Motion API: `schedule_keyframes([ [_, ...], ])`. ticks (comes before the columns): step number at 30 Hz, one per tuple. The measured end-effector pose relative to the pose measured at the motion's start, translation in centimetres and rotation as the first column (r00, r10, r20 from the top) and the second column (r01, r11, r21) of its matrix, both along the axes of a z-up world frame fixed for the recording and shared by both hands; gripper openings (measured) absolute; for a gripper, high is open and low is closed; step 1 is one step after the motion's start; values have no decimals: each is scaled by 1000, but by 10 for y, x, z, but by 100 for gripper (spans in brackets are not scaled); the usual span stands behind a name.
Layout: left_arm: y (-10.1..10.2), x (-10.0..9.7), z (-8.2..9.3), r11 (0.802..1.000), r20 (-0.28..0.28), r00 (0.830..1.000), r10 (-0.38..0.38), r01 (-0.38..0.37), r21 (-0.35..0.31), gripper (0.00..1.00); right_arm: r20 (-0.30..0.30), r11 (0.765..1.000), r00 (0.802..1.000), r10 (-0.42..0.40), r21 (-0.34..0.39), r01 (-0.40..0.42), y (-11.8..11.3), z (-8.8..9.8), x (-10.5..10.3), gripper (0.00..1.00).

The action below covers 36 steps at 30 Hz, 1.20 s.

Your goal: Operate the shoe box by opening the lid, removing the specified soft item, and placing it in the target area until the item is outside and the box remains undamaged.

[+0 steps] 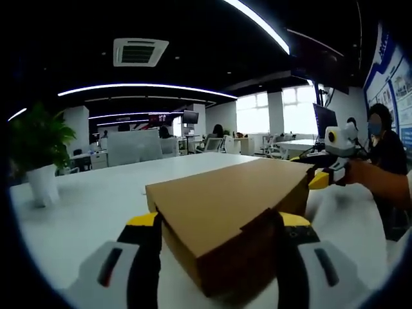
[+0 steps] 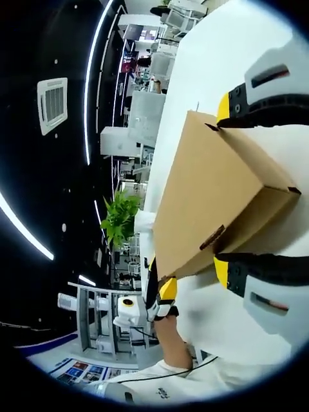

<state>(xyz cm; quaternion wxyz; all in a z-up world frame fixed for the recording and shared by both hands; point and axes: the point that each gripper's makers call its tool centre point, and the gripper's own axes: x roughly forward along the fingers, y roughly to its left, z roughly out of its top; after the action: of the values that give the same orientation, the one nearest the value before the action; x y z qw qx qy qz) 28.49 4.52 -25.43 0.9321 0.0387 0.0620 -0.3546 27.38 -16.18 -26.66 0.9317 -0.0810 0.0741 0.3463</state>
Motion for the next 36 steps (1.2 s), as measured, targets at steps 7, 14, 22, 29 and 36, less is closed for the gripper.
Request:
schedule_keyframes([
  [7,3,-1,1,1000,2,1000,17,-17,22,71,21,999,1000,-18,-46,19,1,1,-2,79],
  [14,4,-2,0,999,-1,1000,25,-25,24,70,28,998,999,-28,-51,30,2,3,-2,79],
  [22,6,-6,-3,991,54,999,7,-14,131,67,79,978,997,-14,-205,30,4,-2,-7,78],
  [29,5,-11,3,980,128,992,-4,-21,197,64,124,956,992,-15,-289,51,-1,-1,-14,72],
  [36,5,-15,3,956,183,983,-21,-34,291,65,223,901,974,42,-430,60,-5,1,-26,71],
])
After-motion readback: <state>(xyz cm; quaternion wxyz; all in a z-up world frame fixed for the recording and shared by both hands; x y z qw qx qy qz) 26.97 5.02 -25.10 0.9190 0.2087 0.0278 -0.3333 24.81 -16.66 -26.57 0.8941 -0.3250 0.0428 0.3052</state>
